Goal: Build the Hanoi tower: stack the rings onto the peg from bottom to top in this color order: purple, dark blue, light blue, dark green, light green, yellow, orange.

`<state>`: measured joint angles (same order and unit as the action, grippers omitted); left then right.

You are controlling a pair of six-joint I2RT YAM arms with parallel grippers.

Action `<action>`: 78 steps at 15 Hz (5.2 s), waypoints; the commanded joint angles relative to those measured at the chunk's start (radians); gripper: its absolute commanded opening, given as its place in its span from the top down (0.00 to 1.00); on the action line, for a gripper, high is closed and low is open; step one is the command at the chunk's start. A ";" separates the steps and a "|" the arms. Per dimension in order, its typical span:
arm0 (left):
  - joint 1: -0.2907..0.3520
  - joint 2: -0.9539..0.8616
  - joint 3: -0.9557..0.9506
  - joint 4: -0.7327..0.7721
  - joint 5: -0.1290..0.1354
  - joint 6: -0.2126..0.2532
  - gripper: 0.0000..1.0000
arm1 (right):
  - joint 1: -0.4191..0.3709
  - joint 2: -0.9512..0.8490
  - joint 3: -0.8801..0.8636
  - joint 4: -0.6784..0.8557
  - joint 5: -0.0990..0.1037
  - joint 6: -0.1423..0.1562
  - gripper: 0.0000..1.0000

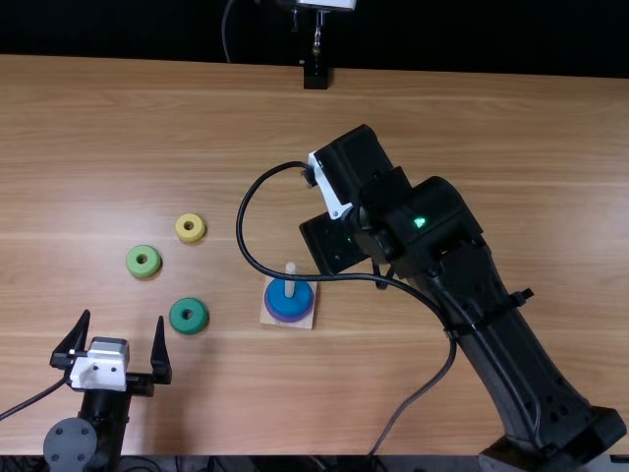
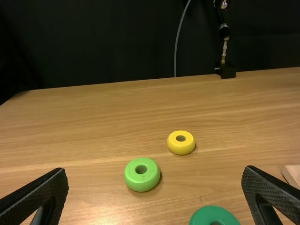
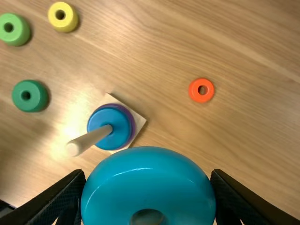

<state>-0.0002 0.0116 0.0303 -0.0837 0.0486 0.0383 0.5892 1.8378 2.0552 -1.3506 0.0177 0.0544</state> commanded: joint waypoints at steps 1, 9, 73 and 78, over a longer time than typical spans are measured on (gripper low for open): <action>-0.007 -0.012 -0.030 -0.003 -0.006 0.000 0.00 | 0.008 -0.026 0.028 -0.003 -0.001 0.005 1.00; -0.007 -0.012 -0.030 -0.003 -0.006 0.000 0.00 | 0.104 0.014 0.025 0.004 -0.010 0.010 1.00; -0.007 -0.012 -0.030 -0.003 -0.006 0.000 0.00 | 0.014 -0.114 -0.328 0.757 -0.001 -0.008 0.00; -0.007 -0.012 -0.030 -0.003 -0.006 0.000 0.00 | -0.258 -0.469 -0.693 1.121 -0.005 -0.012 0.00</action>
<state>-0.0002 0.0116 0.0303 -0.0841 0.0486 0.0383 0.3382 1.3533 1.4067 -0.2073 0.0189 0.0483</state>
